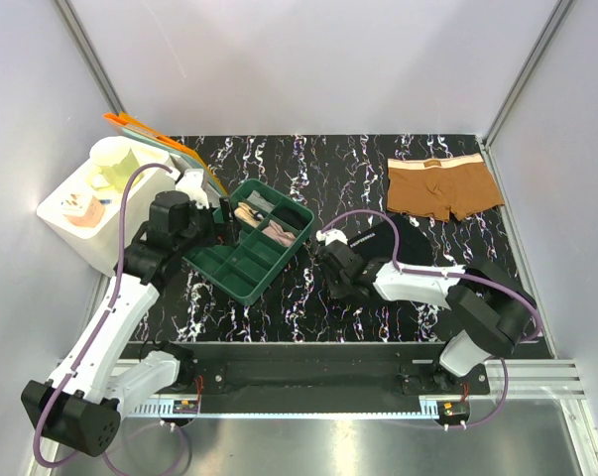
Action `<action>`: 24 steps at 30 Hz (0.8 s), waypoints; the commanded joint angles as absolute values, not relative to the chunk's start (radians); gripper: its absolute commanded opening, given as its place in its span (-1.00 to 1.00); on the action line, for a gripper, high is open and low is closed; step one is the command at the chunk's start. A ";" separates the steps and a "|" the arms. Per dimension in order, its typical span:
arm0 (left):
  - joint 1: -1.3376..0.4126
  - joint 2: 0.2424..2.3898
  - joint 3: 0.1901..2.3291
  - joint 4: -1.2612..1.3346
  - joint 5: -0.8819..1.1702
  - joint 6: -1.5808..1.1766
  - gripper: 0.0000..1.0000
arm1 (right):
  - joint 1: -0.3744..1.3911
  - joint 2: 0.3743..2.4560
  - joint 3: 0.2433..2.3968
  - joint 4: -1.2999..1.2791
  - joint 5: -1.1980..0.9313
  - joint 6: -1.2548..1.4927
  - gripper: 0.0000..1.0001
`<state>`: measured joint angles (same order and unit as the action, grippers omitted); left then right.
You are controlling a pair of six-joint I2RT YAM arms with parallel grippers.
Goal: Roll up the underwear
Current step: Fold the underwear at the center of the board.
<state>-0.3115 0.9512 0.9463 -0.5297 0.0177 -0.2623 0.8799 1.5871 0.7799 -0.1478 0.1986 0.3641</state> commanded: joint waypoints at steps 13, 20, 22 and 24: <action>-0.403 0.959 0.896 -0.514 0.057 -0.434 0.71 | 0.966 1.591 0.785 -0.178 0.115 0.429 -1.00; -0.636 0.950 0.739 -0.397 -0.024 -0.679 0.67 | 1.009 1.526 0.709 -0.153 0.098 0.538 -1.00; -0.721 0.962 0.713 -0.362 -0.075 -0.747 0.66 | 1.012 1.500 0.680 -0.150 0.103 0.569 -1.00; -0.780 0.994 0.678 -0.328 -0.098 -0.813 0.66 | 1.015 1.480 0.660 -0.147 0.107 0.581 -1.00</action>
<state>-0.6807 0.9627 0.7162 -0.4694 -0.0128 -0.6342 1.0019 1.5288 0.7128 -0.1284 0.1112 0.5068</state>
